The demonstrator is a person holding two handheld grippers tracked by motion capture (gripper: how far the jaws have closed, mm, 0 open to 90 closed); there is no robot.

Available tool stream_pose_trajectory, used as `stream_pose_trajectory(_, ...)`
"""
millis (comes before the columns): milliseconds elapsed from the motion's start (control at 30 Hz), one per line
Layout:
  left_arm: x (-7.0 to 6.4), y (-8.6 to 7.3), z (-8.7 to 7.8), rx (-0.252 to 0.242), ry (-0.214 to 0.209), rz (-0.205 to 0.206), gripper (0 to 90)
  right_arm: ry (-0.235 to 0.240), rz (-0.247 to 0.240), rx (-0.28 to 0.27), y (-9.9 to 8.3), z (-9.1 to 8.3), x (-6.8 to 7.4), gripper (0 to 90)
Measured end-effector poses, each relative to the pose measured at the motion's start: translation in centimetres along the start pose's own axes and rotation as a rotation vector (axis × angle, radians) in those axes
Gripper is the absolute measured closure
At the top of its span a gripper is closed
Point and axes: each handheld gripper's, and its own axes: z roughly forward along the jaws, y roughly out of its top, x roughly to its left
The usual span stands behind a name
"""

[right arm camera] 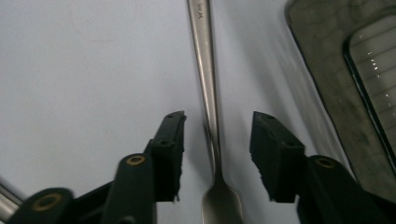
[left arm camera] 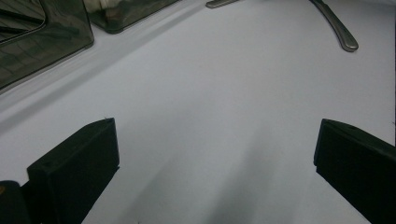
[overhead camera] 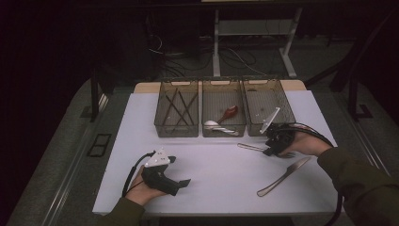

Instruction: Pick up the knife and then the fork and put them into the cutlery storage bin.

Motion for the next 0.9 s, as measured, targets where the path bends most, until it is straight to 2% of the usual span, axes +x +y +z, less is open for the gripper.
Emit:
stream_pose_trajectory(233, 0.0, 0.0, 0.0, 0.002, -0.002, 0.002, 0.0, 0.012, -0.055, 0.072, 0.7, 0.7, 0.2, 68.7)
stream_pose_trajectory(533, 0.0, 0.0, 0.1, 0.004, -0.006, 0.004, 0.0, 0.017, -0.081, 0.119, 1.2, 0.8, 0.0, 82.0)
stream_pose_trajectory(900, 0.0, 0.0, 0.1, 0.005, -0.008, 0.005, 0.0, 0.001, -0.115, 0.152, 1.6, 0.9, 0.3, 83.9)
